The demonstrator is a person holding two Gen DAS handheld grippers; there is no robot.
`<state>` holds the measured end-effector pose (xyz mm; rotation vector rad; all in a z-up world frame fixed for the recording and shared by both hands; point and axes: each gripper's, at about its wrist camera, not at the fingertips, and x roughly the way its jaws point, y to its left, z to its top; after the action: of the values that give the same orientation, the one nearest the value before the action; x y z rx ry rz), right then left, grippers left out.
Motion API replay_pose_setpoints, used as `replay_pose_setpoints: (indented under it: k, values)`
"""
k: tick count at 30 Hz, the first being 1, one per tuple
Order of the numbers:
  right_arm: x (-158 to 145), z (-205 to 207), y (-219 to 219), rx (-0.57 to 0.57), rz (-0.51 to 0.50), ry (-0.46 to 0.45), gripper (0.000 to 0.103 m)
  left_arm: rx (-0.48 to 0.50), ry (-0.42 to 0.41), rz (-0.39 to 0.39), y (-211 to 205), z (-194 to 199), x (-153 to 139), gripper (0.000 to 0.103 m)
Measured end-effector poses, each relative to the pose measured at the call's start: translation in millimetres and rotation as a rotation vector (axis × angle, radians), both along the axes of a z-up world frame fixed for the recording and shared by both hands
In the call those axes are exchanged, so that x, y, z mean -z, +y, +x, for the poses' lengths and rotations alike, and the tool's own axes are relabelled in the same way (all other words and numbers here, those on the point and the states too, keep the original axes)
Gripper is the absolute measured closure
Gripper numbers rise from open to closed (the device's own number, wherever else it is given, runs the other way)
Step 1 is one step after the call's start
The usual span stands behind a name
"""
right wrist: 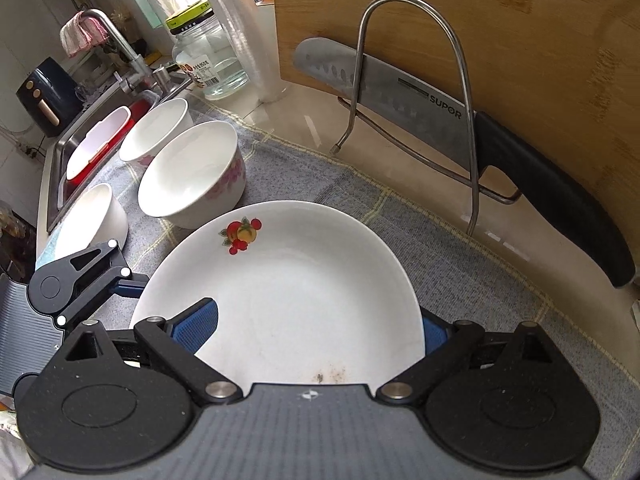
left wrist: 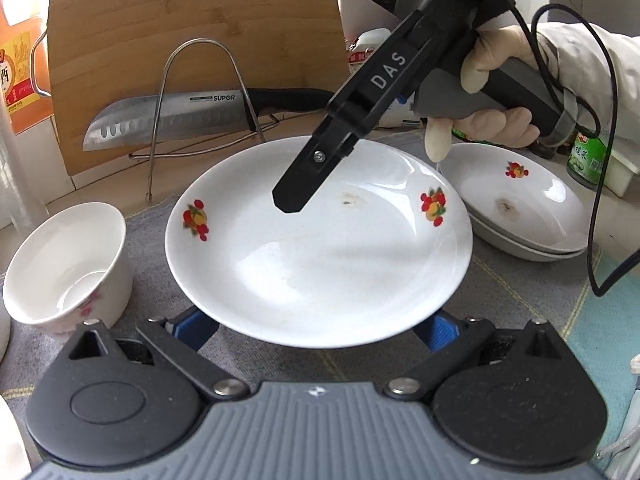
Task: Organize plates and bowls
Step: 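Lift the flower-print plate with the right gripper and carry it toward the stack, then lower the flower-print plate onto the stacked plates with the right gripper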
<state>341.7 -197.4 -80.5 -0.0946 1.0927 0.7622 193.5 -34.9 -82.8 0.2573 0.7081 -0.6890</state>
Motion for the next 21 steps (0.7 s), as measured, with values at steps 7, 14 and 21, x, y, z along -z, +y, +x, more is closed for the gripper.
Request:
replay_pose_setpoints:
  k: [7,14,21]
  values:
    - [-12,-25,-7,0.022,0.003,-0.023,0.002,0.024,-0.003,0.004,-3,-20,-11,0.002]
    - [-19,-47,-18,0.056,0.013,-0.036,0.002,0.052,-0.008,0.013,-11,-35,-21,0.002]
    - [-24,-70,-35,0.104,0.015,-0.05,0.002,0.095,-0.024,0.015,-23,-46,-30,0.002]
